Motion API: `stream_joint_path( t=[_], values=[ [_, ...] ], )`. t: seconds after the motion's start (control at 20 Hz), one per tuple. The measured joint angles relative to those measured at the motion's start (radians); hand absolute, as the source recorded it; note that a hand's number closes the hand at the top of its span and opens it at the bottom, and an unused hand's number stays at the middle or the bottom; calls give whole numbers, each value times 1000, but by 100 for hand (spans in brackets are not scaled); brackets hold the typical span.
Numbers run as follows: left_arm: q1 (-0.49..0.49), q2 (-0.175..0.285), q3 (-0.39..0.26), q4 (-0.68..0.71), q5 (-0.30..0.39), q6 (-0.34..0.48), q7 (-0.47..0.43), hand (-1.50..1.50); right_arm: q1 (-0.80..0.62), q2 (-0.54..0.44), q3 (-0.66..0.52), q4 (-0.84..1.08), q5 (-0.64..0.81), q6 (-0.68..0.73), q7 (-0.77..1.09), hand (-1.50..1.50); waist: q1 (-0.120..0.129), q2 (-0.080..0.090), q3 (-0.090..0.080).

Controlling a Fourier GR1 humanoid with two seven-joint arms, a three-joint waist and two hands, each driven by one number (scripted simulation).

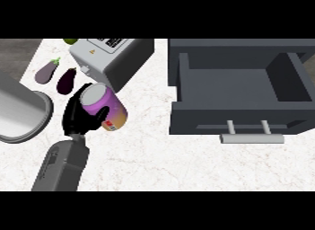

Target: Pick up the can, place it into the drawer and close the drawer

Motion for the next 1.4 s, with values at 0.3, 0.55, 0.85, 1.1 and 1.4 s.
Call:
stream_joint_path(
  t=[0.3, 0.55, 0.85, 1.1, 1.4],
  values=[
    [-34, 1, -93, -195, -16, 134, 151, 150, -8, 9, 9, -3, 14, 1, -3, -150, -2, 1, 0],
    [-102, -4, -131, -277, -47, 221, 260, 150, 0, 4, -1, -27, -20, -21, 21, -150, -5, 2, 0],
    [-207, -7, -178, -292, -87, 322, 324, 150, 11, 10, 41, -18, 16, -26, -11, -150, -8, 3, 0],
    [-321, -9, -218, -250, -91, 405, 364, 150, 0, 4, 51, -7, 26, -37, -13, -150, -11, 4, 0],
    [-467, -10, -229, -158, -80, 467, 391, 150, -23, -4, 51, -17, 19, -60, 19, -150, -14, 4, 0]
  ],
)
